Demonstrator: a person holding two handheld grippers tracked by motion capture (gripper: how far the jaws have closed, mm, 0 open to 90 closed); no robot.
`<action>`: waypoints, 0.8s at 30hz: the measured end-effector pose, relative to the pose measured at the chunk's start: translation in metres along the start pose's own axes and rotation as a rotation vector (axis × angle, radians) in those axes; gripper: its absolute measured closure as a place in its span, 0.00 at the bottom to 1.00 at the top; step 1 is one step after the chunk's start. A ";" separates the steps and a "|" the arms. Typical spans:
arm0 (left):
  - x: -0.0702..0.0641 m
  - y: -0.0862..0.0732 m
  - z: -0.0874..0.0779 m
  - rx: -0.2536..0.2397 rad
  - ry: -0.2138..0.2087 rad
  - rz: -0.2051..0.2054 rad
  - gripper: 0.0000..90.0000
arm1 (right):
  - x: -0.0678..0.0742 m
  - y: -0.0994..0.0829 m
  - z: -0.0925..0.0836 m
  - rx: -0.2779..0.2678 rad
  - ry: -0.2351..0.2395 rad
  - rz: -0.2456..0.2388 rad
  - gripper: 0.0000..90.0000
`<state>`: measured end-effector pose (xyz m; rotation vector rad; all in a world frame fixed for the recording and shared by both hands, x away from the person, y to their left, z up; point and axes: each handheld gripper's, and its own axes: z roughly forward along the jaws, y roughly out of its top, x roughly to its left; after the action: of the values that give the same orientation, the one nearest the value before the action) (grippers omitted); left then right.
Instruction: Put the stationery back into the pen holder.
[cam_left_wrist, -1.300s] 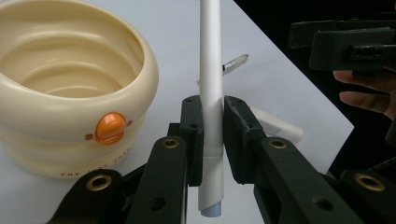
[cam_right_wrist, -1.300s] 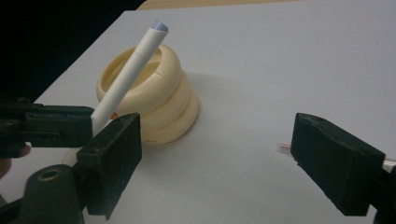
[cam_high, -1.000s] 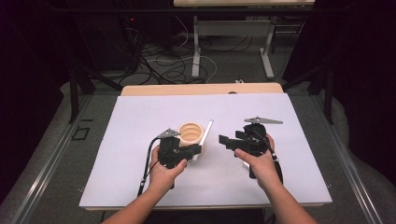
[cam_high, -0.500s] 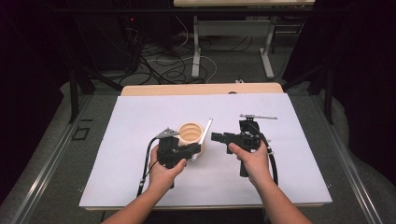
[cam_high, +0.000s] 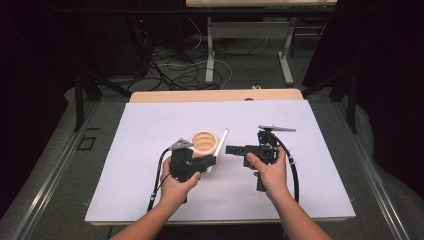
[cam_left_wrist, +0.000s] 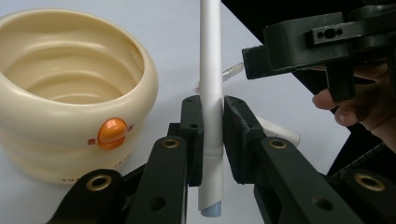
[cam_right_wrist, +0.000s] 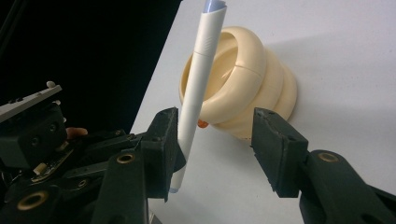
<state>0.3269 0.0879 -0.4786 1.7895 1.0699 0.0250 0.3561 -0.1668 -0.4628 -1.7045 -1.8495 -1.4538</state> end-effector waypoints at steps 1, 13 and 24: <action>0.000 0.000 0.000 0.002 -0.001 0.000 0.87 | -0.001 -0.001 0.001 -0.006 -0.005 0.001 0.58; -0.006 -0.004 0.005 0.029 -0.017 0.021 0.87 | -0.007 -0.002 0.004 0.010 -0.008 0.029 0.61; -0.016 -0.008 0.009 0.042 -0.044 0.043 0.87 | -0.005 -0.004 0.008 0.014 0.006 0.052 0.65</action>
<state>0.3163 0.0714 -0.4819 1.8427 1.0074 -0.0107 0.3573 -0.1635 -0.4724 -1.7269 -1.7945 -1.4203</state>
